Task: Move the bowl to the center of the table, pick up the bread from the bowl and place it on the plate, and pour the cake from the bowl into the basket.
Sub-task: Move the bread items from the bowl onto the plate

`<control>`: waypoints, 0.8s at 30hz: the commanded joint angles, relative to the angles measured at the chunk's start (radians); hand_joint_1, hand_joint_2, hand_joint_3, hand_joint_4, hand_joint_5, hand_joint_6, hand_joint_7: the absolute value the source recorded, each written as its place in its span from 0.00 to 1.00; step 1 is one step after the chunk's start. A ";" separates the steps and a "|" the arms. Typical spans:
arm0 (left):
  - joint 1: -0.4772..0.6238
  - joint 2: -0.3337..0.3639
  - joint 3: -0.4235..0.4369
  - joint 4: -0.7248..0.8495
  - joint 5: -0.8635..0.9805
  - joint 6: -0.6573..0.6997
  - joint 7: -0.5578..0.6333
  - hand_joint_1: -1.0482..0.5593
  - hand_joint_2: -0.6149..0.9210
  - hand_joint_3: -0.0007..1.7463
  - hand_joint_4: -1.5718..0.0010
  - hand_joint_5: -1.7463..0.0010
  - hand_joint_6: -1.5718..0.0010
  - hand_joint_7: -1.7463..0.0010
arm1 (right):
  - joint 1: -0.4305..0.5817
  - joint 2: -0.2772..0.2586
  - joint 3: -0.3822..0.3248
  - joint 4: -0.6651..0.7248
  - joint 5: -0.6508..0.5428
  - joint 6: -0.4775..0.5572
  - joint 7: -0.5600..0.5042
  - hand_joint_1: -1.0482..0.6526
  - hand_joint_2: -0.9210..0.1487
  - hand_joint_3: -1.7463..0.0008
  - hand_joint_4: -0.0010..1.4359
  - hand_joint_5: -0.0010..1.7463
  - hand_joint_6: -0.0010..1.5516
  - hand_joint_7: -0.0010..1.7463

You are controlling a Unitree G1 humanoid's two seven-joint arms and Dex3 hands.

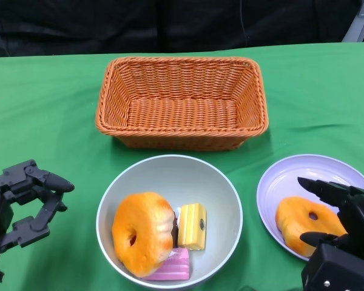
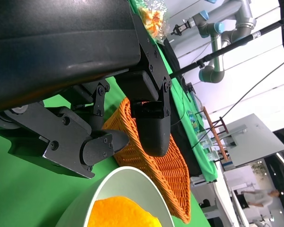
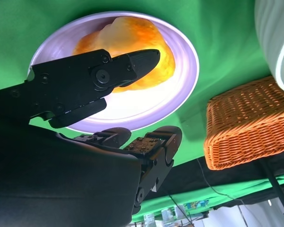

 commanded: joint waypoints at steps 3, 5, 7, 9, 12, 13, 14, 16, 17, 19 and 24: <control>-0.002 0.021 0.012 0.009 0.003 -0.019 0.006 0.67 0.86 0.43 0.48 0.21 0.43 0.46 | -0.013 -0.001 -0.004 0.014 -0.008 -0.020 -0.021 0.37 0.02 1.00 0.31 0.04 0.34 0.01; -0.001 0.019 0.011 0.009 0.000 -0.022 0.004 0.67 0.86 0.43 0.48 0.21 0.43 0.46 | -0.012 0.008 -0.015 0.020 0.028 -0.056 -0.034 0.37 0.01 1.00 0.31 0.04 0.34 0.01; 0.001 0.016 0.010 0.006 0.002 -0.023 0.006 0.66 0.86 0.43 0.49 0.21 0.43 0.46 | -0.005 0.022 -0.030 0.011 0.091 -0.123 -0.043 0.35 0.00 0.99 0.33 0.04 0.35 0.01; 0.001 0.016 0.008 0.006 0.006 -0.022 0.008 0.66 0.85 0.44 0.49 0.21 0.43 0.45 | 0.001 0.028 -0.032 -0.023 0.137 -0.170 -0.026 0.34 0.00 0.98 0.34 0.04 0.36 0.01; -0.002 0.017 0.006 0.012 0.013 -0.021 0.012 0.65 0.85 0.44 0.49 0.20 0.44 0.45 | 0.002 0.032 -0.023 -0.094 0.198 -0.202 0.031 0.32 0.00 0.96 0.38 0.05 0.36 0.01; -0.003 0.017 0.006 0.013 0.014 -0.021 0.012 0.65 0.85 0.44 0.49 0.20 0.44 0.45 | 0.002 0.033 -0.023 -0.104 0.206 -0.203 0.042 0.31 0.00 0.95 0.39 0.05 0.36 0.01; -0.003 0.017 0.007 0.013 0.015 -0.022 0.013 0.65 0.85 0.44 0.49 0.20 0.44 0.44 | 0.003 0.034 -0.024 -0.110 0.211 -0.203 0.050 0.31 0.00 0.95 0.40 0.05 0.36 0.01; -0.007 0.016 0.006 0.021 0.018 -0.023 0.014 0.65 0.85 0.43 0.49 0.20 0.44 0.44 | -0.017 0.049 -0.006 -0.148 0.277 -0.206 0.109 0.30 0.00 0.95 0.41 0.05 0.36 0.01; -0.009 0.015 0.005 0.025 0.016 -0.023 0.010 0.65 0.86 0.43 0.49 0.20 0.44 0.44 | -0.028 0.055 0.004 -0.165 0.299 -0.202 0.136 0.30 0.00 0.96 0.42 0.05 0.36 0.01; -0.011 0.014 0.005 0.029 0.012 -0.022 0.006 0.65 0.86 0.42 0.49 0.20 0.44 0.45 | -0.041 0.064 0.014 -0.188 0.317 -0.187 0.173 0.28 0.00 0.96 0.43 0.05 0.36 0.01; -0.014 0.012 0.004 0.035 0.028 -0.014 0.022 0.64 0.87 0.41 0.49 0.20 0.44 0.45 | -0.127 0.094 0.087 -0.248 0.326 -0.090 0.291 0.25 0.00 0.96 0.44 0.04 0.36 0.00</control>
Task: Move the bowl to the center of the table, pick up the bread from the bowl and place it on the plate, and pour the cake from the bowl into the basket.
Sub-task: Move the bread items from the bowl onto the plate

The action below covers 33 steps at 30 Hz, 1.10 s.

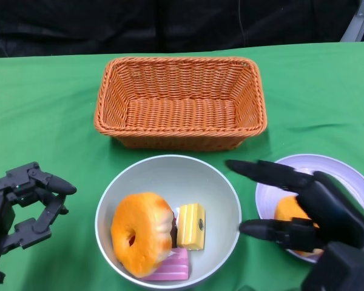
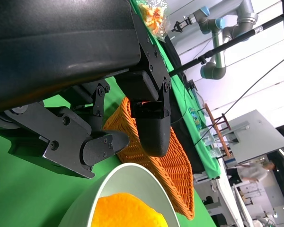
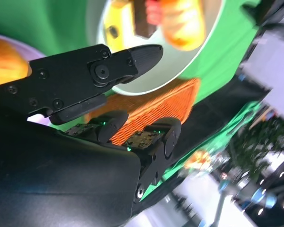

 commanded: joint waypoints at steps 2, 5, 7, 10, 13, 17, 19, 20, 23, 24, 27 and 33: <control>-0.008 0.012 0.006 0.012 0.011 0.000 0.024 0.65 0.87 0.40 0.49 0.21 0.44 0.44 | -0.065 0.028 0.037 -0.011 0.029 0.040 0.060 0.26 0.00 0.97 0.44 0.03 0.36 0.00; -0.006 0.011 0.004 0.008 0.012 0.003 0.028 0.65 0.87 0.40 0.49 0.21 0.45 0.44 | -0.101 0.037 0.067 0.016 0.028 0.032 0.090 0.26 0.00 0.97 0.44 0.03 0.36 0.00; -0.002 0.009 0.003 0.001 0.013 0.008 0.032 0.64 0.87 0.39 0.48 0.21 0.45 0.44 | -0.144 0.043 0.107 0.053 0.028 0.015 0.120 0.26 0.00 0.97 0.43 0.03 0.36 0.00; 0.003 0.006 0.003 -0.011 0.020 0.016 0.045 0.64 0.88 0.39 0.49 0.21 0.45 0.44 | -0.207 0.047 0.165 0.133 -0.004 -0.040 0.137 0.24 0.00 0.96 0.43 0.02 0.36 0.00; 0.004 0.004 0.002 -0.018 0.021 0.022 0.051 0.64 0.88 0.39 0.49 0.21 0.45 0.43 | -0.231 0.047 0.182 0.169 -0.020 -0.068 0.139 0.23 0.00 0.94 0.43 0.02 0.35 0.00; 0.006 0.003 0.000 -0.026 0.031 0.030 0.067 0.64 0.88 0.38 0.49 0.21 0.46 0.44 | -0.285 0.054 0.209 0.282 -0.005 -0.134 0.162 0.23 0.00 0.95 0.41 0.01 0.36 0.00; 0.007 0.003 -0.001 -0.028 0.031 0.032 0.069 0.64 0.89 0.38 0.49 0.21 0.46 0.44 | -0.288 0.056 0.207 0.292 -0.004 -0.146 0.163 0.23 0.00 0.95 0.41 0.01 0.36 0.00; 0.007 0.003 -0.001 -0.029 0.032 0.032 0.069 0.64 0.89 0.37 0.49 0.21 0.46 0.44 | -0.289 0.057 0.206 0.295 -0.004 -0.150 0.163 0.24 0.00 0.95 0.41 0.01 0.36 0.00; 0.008 0.003 -0.001 -0.030 0.033 0.033 0.070 0.64 0.89 0.37 0.49 0.21 0.46 0.44 | -0.289 0.059 0.203 0.300 -0.005 -0.157 0.165 0.24 0.00 0.95 0.41 0.01 0.36 0.00; 0.008 0.000 0.001 -0.040 0.035 0.054 0.083 0.64 0.89 0.37 0.50 0.21 0.46 0.44 | -0.330 0.038 0.246 0.370 -0.082 -0.232 0.139 0.24 0.01 0.95 0.39 0.01 0.35 0.00; 0.006 -0.003 0.004 -0.055 0.053 0.090 0.117 0.65 0.92 0.33 0.50 0.22 0.46 0.46 | -0.417 0.002 0.321 0.523 -0.246 -0.412 0.050 0.25 0.04 0.98 0.29 0.00 0.33 0.00; 0.006 -0.008 0.001 -0.066 0.049 0.119 0.132 0.64 0.92 0.32 0.50 0.22 0.45 0.47 | -0.482 0.012 0.342 0.681 -0.374 -0.560 -0.131 0.27 0.09 1.00 0.27 0.00 0.33 0.00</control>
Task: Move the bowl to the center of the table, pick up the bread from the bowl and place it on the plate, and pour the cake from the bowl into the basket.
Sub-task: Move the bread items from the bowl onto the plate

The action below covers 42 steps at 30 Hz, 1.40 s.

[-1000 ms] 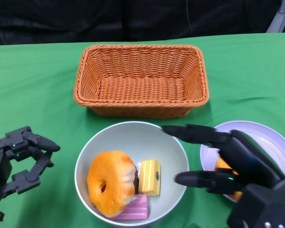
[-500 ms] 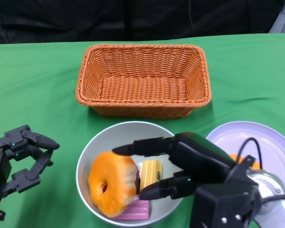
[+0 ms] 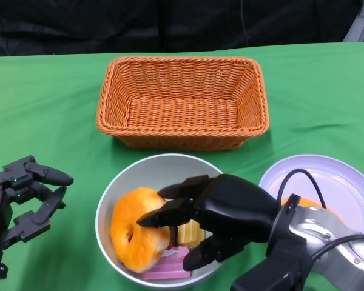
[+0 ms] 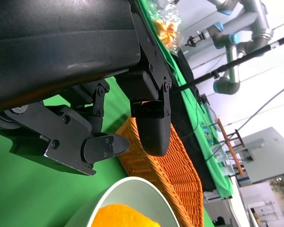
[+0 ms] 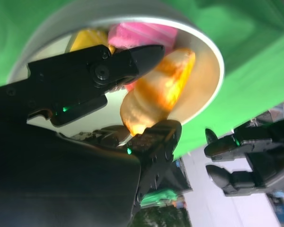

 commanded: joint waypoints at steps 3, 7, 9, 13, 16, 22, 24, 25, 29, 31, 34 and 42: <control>0.003 0.003 0.004 -0.016 -0.010 0.018 0.009 0.63 0.91 0.32 0.50 0.22 0.45 0.47 | -0.049 0.014 0.027 0.121 -0.091 -0.093 -0.145 0.28 0.08 1.00 0.27 0.00 0.33 0.00; 0.003 0.000 0.004 -0.023 -0.012 0.033 0.015 0.62 0.92 0.31 0.49 0.21 0.45 0.46 | -0.064 0.040 0.050 0.168 -0.123 -0.092 -0.179 0.28 0.08 1.00 0.25 0.00 0.33 0.00; 0.004 -0.001 0.005 -0.024 -0.007 0.034 0.019 0.62 0.93 0.31 0.49 0.21 0.45 0.46 | -0.068 0.045 0.059 0.174 -0.143 -0.084 -0.185 0.28 0.08 1.00 0.25 0.00 0.32 0.00; 0.005 -0.004 0.005 -0.024 -0.008 0.032 0.017 0.62 0.93 0.31 0.50 0.21 0.46 0.45 | -0.063 0.059 0.068 0.187 -0.164 -0.077 -0.229 0.28 0.08 1.00 0.27 0.01 0.33 0.01; 0.002 -0.007 0.005 -0.021 -0.013 0.026 0.014 0.62 0.93 0.30 0.50 0.21 0.46 0.45 | -0.055 0.074 0.067 0.207 -0.178 -0.085 -0.317 0.28 0.08 1.00 0.33 0.03 0.37 0.02; -0.006 -0.007 0.007 -0.009 -0.015 0.025 0.012 0.62 0.92 0.30 0.50 0.21 0.46 0.45 | -0.041 0.076 0.057 0.185 -0.176 -0.079 -0.381 0.29 0.09 1.00 0.40 0.05 0.42 0.02; -0.008 -0.008 0.008 -0.010 -0.015 0.033 0.016 0.62 0.92 0.31 0.51 0.21 0.45 0.45 | -0.040 0.080 0.053 0.185 -0.177 -0.082 -0.412 0.29 0.08 1.00 0.41 0.05 0.42 0.02; -0.009 -0.008 0.008 -0.009 -0.016 0.035 0.016 0.62 0.92 0.31 0.51 0.21 0.45 0.45 | -0.041 0.083 0.052 0.188 -0.182 -0.085 -0.438 0.29 0.08 0.99 0.41 0.06 0.42 0.02; -0.012 -0.005 0.009 -0.004 -0.015 0.033 0.015 0.62 0.92 0.31 0.52 0.21 0.46 0.45 | -0.051 0.092 0.056 0.211 -0.202 -0.091 -0.519 0.28 0.07 0.99 0.43 0.06 0.44 0.02; -0.014 -0.004 0.009 0.001 -0.014 0.028 0.015 0.62 0.92 0.31 0.52 0.20 0.46 0.44 | -0.055 0.095 0.057 0.218 -0.205 -0.093 -0.541 0.28 0.05 0.99 0.43 0.07 0.45 0.02; -0.014 -0.003 0.009 0.002 -0.007 0.026 0.019 0.60 0.92 0.30 0.53 0.18 0.46 0.44 | -0.059 0.096 0.057 0.222 -0.214 -0.099 -0.575 0.28 0.04 0.99 0.43 0.07 0.46 0.02; -0.016 0.002 0.005 0.005 0.018 0.022 0.039 0.59 0.91 0.30 0.56 0.12 0.47 0.43 | -0.055 0.085 0.055 0.197 -0.224 -0.083 -0.579 0.27 0.07 1.00 0.41 0.07 0.46 0.02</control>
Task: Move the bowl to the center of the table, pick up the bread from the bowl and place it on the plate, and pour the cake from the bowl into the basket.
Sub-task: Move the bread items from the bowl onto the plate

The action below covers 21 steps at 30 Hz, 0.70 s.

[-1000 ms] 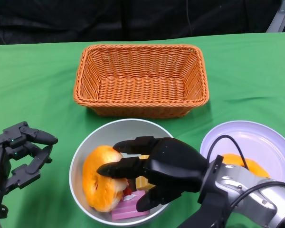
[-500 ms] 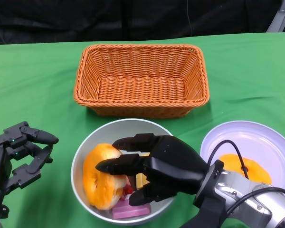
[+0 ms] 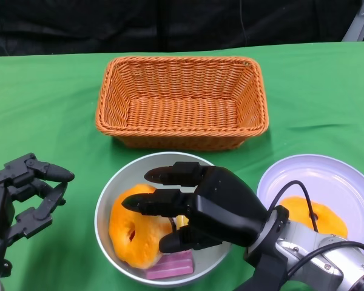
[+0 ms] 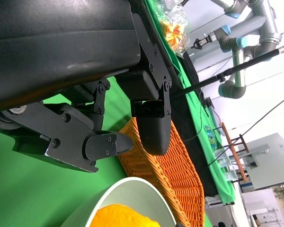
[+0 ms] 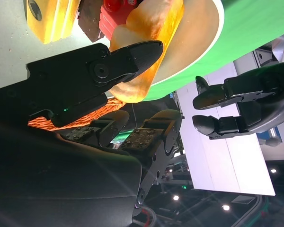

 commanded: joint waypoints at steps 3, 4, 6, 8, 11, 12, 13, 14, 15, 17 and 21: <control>-0.007 0.014 0.005 0.010 0.009 -0.007 0.016 0.59 0.91 0.31 0.56 0.12 0.47 0.43 | -0.010 -0.012 -0.008 -0.018 0.008 0.010 0.031 0.27 0.07 1.00 0.41 0.07 0.46 0.01; -0.008 0.011 0.007 0.012 0.000 -0.007 0.009 0.59 0.91 0.31 0.56 0.15 0.47 0.42 | -0.012 -0.018 -0.004 -0.028 0.017 0.026 0.087 0.28 0.08 1.00 0.38 0.06 0.45 0.01; -0.010 0.008 0.009 0.015 -0.011 -0.008 0.001 0.60 0.91 0.31 0.54 0.18 0.47 0.43 | -0.013 -0.031 -0.001 -0.049 0.027 0.052 0.180 0.29 0.09 1.00 0.34 0.04 0.42 0.00; -0.010 0.008 0.008 0.015 -0.021 -0.003 -0.005 0.61 0.91 0.31 0.53 0.18 0.47 0.43 | -0.012 -0.045 0.000 -0.074 0.030 0.072 0.257 0.29 0.10 1.00 0.32 0.03 0.40 0.00; -0.010 0.012 0.005 0.020 -0.023 -0.006 -0.008 0.62 0.93 0.29 0.51 0.20 0.47 0.44 | -0.021 -0.060 0.006 -0.074 0.021 0.069 0.297 0.30 0.15 1.00 0.31 0.02 0.41 0.01; -0.011 0.012 0.004 0.021 -0.023 -0.007 -0.007 0.62 0.93 0.29 0.51 0.21 0.47 0.44 | -0.022 -0.062 0.006 -0.072 0.020 0.066 0.299 0.30 0.15 1.00 0.31 0.02 0.41 0.00; -0.012 0.013 0.004 0.023 -0.021 -0.009 -0.005 0.62 0.93 0.28 0.50 0.21 0.47 0.44 | -0.025 -0.064 0.008 -0.073 0.015 0.068 0.305 0.31 0.15 1.00 0.31 0.02 0.41 0.00; -0.012 0.013 0.005 0.026 -0.019 -0.010 -0.002 0.62 0.93 0.28 0.50 0.21 0.47 0.44 | -0.027 -0.066 0.009 -0.076 0.012 0.071 0.311 0.30 0.14 1.00 0.30 0.01 0.40 0.00; -0.013 0.013 0.005 0.027 -0.017 -0.011 0.000 0.63 0.94 0.27 0.50 0.22 0.46 0.45 | -0.029 -0.067 0.009 -0.078 0.010 0.074 0.316 0.30 0.13 0.99 0.30 0.01 0.40 0.00; -0.013 0.011 0.005 0.024 -0.016 -0.005 0.005 0.63 0.94 0.26 0.49 0.22 0.46 0.45 | -0.032 -0.068 0.011 -0.088 0.005 0.083 0.335 0.30 0.13 0.99 0.30 0.01 0.40 0.00; -0.013 0.009 0.004 0.025 -0.015 -0.003 0.007 0.63 0.95 0.25 0.49 0.23 0.45 0.46 | -0.036 -0.064 0.017 -0.083 -0.011 0.083 0.327 0.30 0.13 1.00 0.30 0.01 0.40 0.00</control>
